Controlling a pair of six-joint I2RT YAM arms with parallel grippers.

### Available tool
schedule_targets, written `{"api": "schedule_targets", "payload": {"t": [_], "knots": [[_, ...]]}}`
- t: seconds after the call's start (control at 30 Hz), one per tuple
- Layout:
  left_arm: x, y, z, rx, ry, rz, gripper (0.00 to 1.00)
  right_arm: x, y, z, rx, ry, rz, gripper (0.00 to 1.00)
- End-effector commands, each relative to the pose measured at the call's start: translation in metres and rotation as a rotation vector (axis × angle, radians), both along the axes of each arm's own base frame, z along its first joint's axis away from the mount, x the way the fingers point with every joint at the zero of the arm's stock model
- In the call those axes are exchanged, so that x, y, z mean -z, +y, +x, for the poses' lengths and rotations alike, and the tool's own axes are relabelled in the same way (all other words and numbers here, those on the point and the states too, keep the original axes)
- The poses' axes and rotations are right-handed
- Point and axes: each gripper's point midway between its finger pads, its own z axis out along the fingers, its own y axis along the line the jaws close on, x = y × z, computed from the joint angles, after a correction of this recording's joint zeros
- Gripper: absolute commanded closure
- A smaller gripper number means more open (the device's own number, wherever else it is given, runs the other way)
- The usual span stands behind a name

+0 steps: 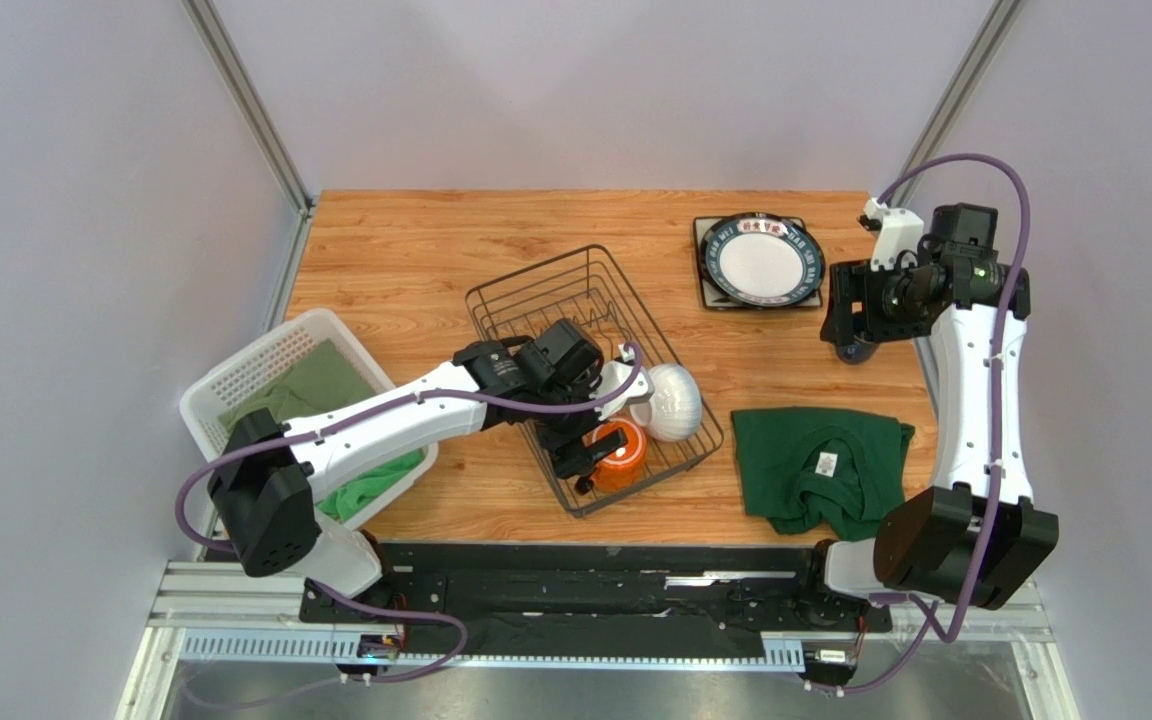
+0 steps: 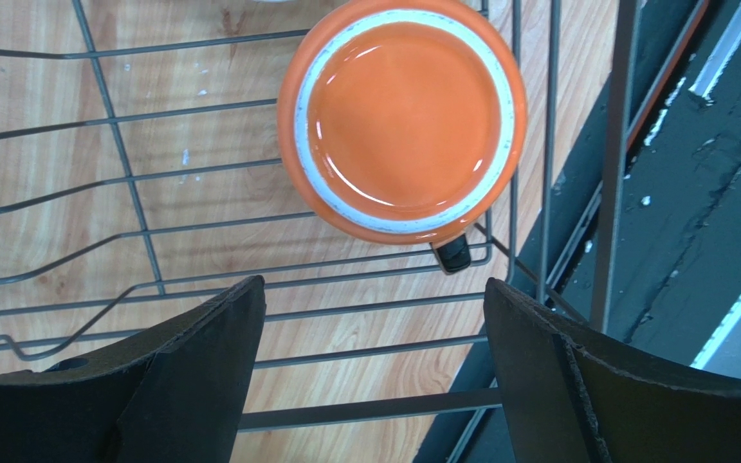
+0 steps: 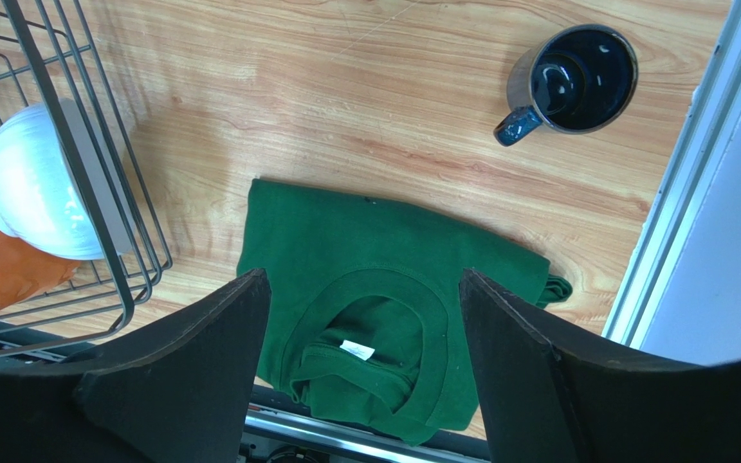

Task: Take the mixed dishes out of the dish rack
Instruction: Pick up the cup from the dish rack.

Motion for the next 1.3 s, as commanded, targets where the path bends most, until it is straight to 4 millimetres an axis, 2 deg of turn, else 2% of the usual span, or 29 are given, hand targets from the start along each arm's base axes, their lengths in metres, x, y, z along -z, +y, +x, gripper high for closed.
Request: {"api": "schedule_targets", "payload": {"t": [0.0, 0.37, 0.6, 0.83, 1.03, 1.27], "knots": [[-0.001, -0.009, -0.014, 0.002, 0.051, -0.041, 0.09, -0.005, 0.007, 0.004, -0.007, -0.042, 0.015, 0.24], [0.018, -0.016, -0.023, 0.002, 0.102, -0.035, 0.10, -0.006, 0.012, 0.003, -0.010, -0.046, 0.019, 0.25], [0.037, -0.021, -0.018, -0.016, 0.110, -0.004, 0.13, 0.000, 0.021, 0.004, -0.031, -0.035, 0.035, 0.26], [0.044, -0.020, -0.004, -0.033, 0.054, 0.028, 0.21, 0.003, 0.025, 0.003, -0.047, -0.032, 0.046, 0.27], [0.048, -0.017, 0.001, -0.037, 0.028, 0.046, 0.33, 0.009, 0.027, 0.002, -0.061, -0.020, 0.052, 0.27], [0.051, -0.013, 0.006, -0.024, -0.005, 0.067, 0.41, 0.017, 0.028, 0.002, -0.073, -0.005, 0.055, 0.27]]}}
